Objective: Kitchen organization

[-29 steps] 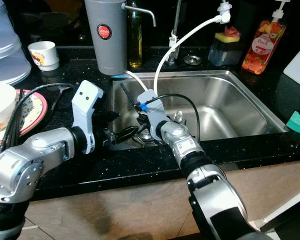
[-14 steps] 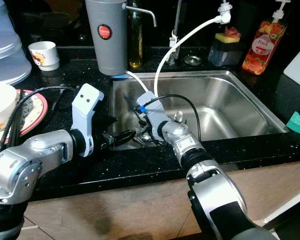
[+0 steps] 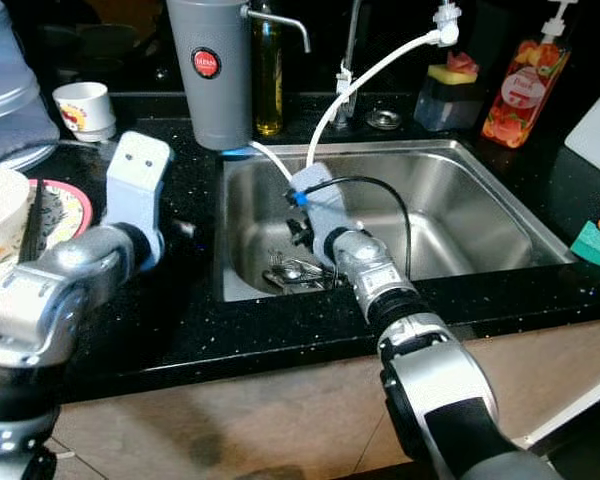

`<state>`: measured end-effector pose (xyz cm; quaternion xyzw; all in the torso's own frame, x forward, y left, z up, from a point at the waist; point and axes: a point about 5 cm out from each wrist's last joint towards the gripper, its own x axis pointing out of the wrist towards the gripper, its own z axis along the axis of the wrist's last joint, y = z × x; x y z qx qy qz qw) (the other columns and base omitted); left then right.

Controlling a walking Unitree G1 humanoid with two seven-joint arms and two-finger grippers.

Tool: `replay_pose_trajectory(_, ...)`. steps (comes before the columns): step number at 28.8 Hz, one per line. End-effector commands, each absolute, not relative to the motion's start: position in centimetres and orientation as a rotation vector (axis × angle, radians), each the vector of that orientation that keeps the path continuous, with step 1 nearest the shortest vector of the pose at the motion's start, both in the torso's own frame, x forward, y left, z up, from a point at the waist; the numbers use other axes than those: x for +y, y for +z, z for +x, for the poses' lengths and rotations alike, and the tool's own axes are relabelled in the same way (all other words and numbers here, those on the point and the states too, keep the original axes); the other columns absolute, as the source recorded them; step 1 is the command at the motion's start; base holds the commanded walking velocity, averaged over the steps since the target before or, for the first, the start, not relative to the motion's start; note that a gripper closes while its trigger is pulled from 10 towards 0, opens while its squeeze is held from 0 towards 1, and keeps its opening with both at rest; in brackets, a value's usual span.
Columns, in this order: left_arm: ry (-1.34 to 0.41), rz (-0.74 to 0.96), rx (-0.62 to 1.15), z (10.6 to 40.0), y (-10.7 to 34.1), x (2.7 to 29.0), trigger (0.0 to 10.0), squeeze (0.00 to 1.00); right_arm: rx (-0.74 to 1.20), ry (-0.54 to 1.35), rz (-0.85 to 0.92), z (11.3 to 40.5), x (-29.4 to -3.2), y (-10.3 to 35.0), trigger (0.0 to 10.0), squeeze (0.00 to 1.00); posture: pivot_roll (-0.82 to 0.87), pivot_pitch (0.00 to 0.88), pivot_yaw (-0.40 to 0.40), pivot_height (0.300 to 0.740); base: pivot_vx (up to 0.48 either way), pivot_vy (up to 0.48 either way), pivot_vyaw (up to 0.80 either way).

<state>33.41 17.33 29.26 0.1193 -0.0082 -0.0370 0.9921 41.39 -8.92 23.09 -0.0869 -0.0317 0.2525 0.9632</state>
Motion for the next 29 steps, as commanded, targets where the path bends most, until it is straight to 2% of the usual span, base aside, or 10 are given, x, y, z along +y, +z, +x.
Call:
replay_pose_trajectory(1,0.0,0.229,-0.068,33.4,30.2,18.5,10.0,0.0,-0.111,0.498,-0.15,41.5,-9.2,24.2,10.0,0.0,0.0,0.108,-0.04,0.74,0.0,0.0,0.0)
replay_pose_trajectory(4,0.148,0.115,-0.07,33.7,30.5,20.7,10.0,0.0,-0.129,0.502,-0.127,41.4,-9.2,24.4,10.0,0.0,0.0,0.109,-0.037,0.74,0.0,0.0,0.0)
replay_pose_trajectory(6,0.189,0.046,-0.037,33.9,30.1,21.4,10.0,0.12,-0.135,0.508,-0.121,41.4,-9.2,24.5,10.0,0.0,0.0,0.108,-0.035,0.74,0.0,0.0,0.0)
replay_pose_trajectory(7,0.215,-0.012,-0.01,34.1,29.5,21.8,10.0,0.65,-0.139,0.512,-0.118,41.3,-9.1,24.5,10.0,0.0,0.0,0.108,-0.035,0.74,0.0,0.0,0.0)
replay_pose_trajectory(8,0.232,-0.016,0.017,34.1,29.1,21.9,10.0,1.0,-0.142,0.514,-0.116,41.3,-9.1,24.5,10.0,0.0,0.0,0.106,-0.032,0.74,0.0,0.0,0.0)
replay_pose_trajectory(22,0.237,0.563,0.247,33.9,26.4,21.8,10.0,1.0,-0.139,0.552,-0.104,41.0,-8.9,24.3,10.0,0.0,0.0,0.092,-0.029,0.74,0.0,0.0,0.0)
replay_pose_trajectory(23,0.25,0.619,0.259,33.7,26.4,22.0,10.0,0.24,-0.139,0.554,-0.099,41.1,-8.9,24.4,10.0,0.0,0.0,0.092,-0.029,0.74,0.0,0.0,0.0)
replay_pose_trajectory(25,0.257,0.66,0.271,33.7,26.4,22.2,10.0,0.24,-0.138,0.556,-0.095,41.1,-8.9,24.4,10.0,0.0,0.0,0.091,-0.031,0.74,0.0,0.0,0.0)
replay_pose_trajectory(26,0.264,0.713,0.29,33.5,26.5,22.3,10.0,0.0,-0.138,0.556,-0.092,41.1,-9.0,24.5,10.0,0.0,0.0,0.091,-0.031,0.74,0.0,0.0,0.0)
replay_pose_trajectory(29,0.295,0.771,0.339,33.1,26.5,22.9,10.0,0.0,-0.14,0.557,-0.094,41.1,-9.0,24.7,10.0,0.0,0.0,0.09,-0.032,0.74,0.0,0.0,0.0)
